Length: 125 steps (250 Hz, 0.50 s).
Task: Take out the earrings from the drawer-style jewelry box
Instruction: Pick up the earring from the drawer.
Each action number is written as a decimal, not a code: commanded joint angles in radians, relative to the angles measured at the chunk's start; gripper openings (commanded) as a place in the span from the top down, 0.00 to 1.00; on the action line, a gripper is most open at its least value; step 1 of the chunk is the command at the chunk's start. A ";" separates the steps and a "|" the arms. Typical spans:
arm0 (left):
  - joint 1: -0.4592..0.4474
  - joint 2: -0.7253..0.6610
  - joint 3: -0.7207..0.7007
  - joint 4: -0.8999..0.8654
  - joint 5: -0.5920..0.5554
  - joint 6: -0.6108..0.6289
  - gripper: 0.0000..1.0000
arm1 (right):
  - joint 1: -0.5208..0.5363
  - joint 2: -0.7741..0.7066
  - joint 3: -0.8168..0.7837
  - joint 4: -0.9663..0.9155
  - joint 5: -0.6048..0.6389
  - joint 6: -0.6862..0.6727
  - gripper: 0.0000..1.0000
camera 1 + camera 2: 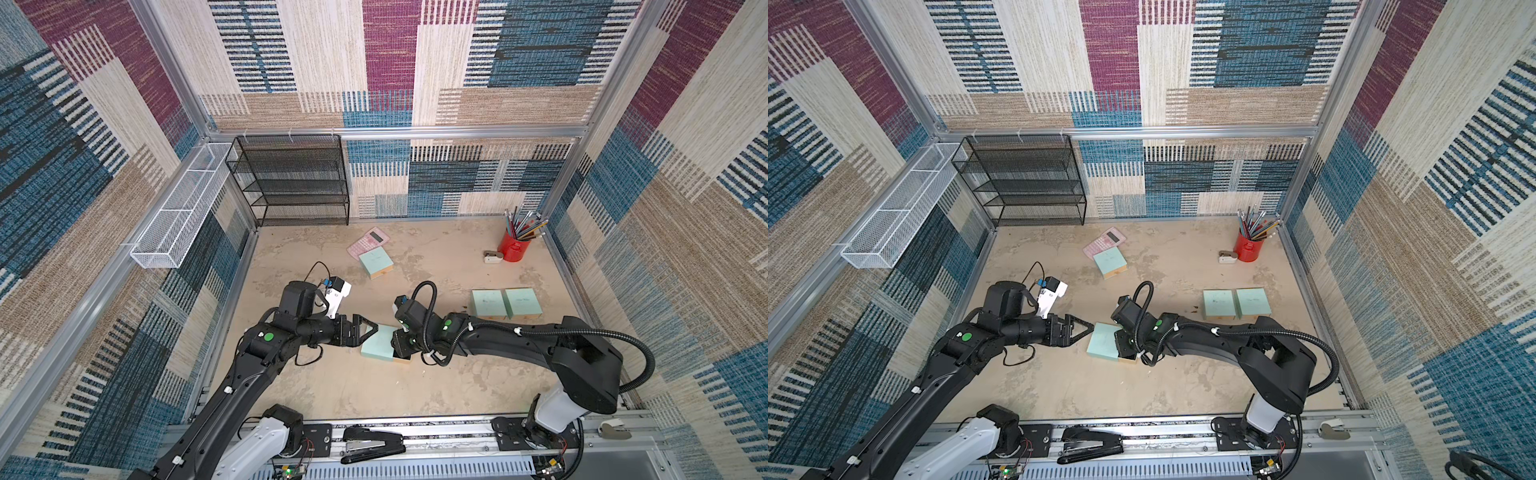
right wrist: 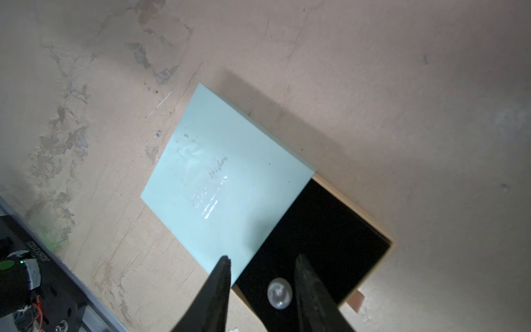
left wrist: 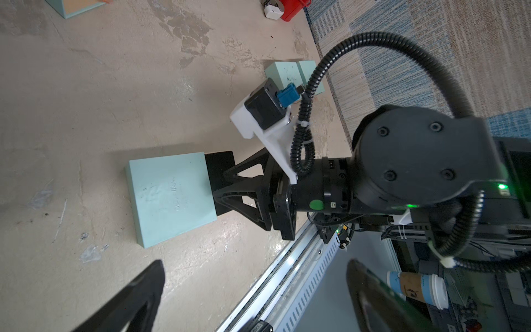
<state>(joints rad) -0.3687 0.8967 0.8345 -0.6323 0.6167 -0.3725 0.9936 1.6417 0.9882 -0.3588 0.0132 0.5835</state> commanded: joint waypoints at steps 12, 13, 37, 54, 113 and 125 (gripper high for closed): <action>0.002 0.001 -0.001 0.024 0.016 -0.008 0.01 | 0.006 -0.001 0.005 -0.023 0.043 0.006 0.61; 0.002 0.001 -0.001 0.024 0.017 -0.009 0.01 | 0.006 -0.002 0.004 -0.023 0.043 0.007 0.61; 0.002 0.006 0.000 0.024 0.019 -0.008 0.01 | 0.010 -0.015 -0.002 -0.028 0.051 0.009 0.60; 0.004 0.007 0.000 0.025 0.018 -0.008 0.02 | 0.012 -0.017 -0.005 -0.032 0.053 0.006 0.60; 0.007 0.010 0.000 0.026 0.018 -0.010 0.02 | 0.024 0.002 0.004 -0.055 0.080 0.000 0.61; 0.007 0.010 0.000 0.025 0.018 -0.010 0.02 | 0.027 0.003 0.004 -0.056 0.081 0.000 0.61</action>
<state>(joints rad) -0.3634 0.9047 0.8345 -0.6323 0.6212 -0.3729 1.0145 1.6394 0.9871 -0.4034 0.0635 0.5858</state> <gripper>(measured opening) 0.986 0.393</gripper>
